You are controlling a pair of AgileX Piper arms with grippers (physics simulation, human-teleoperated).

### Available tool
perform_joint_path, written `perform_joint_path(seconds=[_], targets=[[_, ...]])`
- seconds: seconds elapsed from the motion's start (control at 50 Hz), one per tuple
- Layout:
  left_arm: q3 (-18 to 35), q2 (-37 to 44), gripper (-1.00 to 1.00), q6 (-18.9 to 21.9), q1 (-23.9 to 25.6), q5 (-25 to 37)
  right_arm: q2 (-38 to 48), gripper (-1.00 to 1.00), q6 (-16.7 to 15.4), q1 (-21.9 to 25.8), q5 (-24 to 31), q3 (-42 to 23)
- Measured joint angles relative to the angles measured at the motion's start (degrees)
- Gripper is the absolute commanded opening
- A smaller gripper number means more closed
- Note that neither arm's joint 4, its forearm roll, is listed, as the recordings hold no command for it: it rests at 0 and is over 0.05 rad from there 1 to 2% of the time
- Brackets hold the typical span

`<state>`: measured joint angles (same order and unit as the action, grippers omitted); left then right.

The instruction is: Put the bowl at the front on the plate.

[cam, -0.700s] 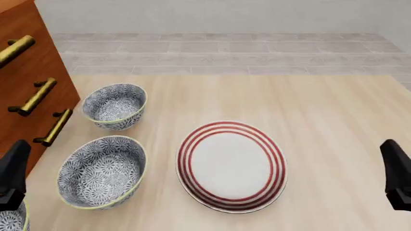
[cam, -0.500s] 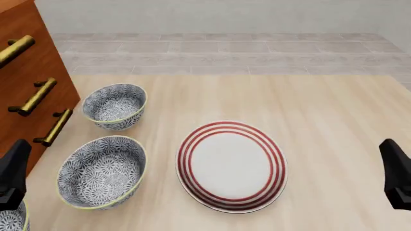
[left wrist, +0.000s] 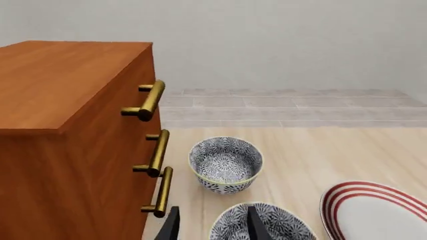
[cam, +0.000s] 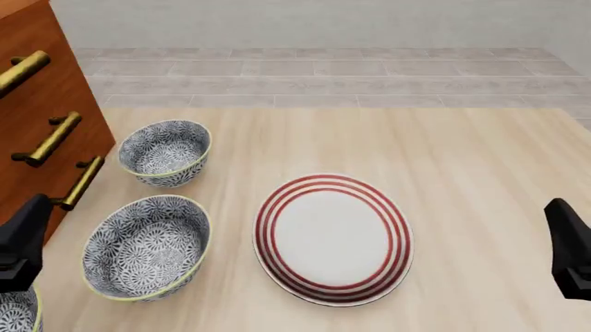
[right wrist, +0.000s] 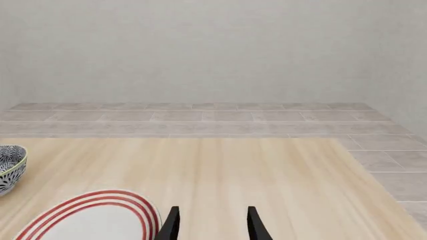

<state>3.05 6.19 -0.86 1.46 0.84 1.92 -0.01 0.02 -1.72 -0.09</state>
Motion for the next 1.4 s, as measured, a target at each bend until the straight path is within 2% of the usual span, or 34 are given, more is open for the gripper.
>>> perform_joint_path(seconds=[0.16, 0.52, 0.8, 0.88, 1.02, 1.2, 1.4], targets=[[9.1, 4.3, 1.00, -0.4, 0.8, 9.6, 0.1, 1.00, 0.0, 0.0, -0.1, 0.0], [30.5, 11.1, 1.00, -1.9, 5.3, 36.6, 0.1, 1.00, 0.0, 0.0, -0.1, 0.0], [40.3, 13.8, 1.00, -3.9, 5.8, 56.1, 0.1, 1.00, 0.0, 0.0, -0.1, 0.0], [41.3, 14.0, 1.00, -5.6, 6.4, 60.3, 0.1, 1.00, 0.0, 0.0, -0.1, 0.0], [39.9, 13.9, 1.00, -9.7, 8.0, 64.7, 0.1, 1.00, 0.0, 0.0, -0.1, 0.0], [36.7, 13.2, 1.00, -13.6, 8.7, 67.2, 0.1, 1.00, 0.0, 0.0, -0.1, 0.0], [33.9, 12.0, 1.00, -15.4, 6.6, 68.3, 0.1, 1.00, 0.0, 0.0, -0.1, 0.0]])
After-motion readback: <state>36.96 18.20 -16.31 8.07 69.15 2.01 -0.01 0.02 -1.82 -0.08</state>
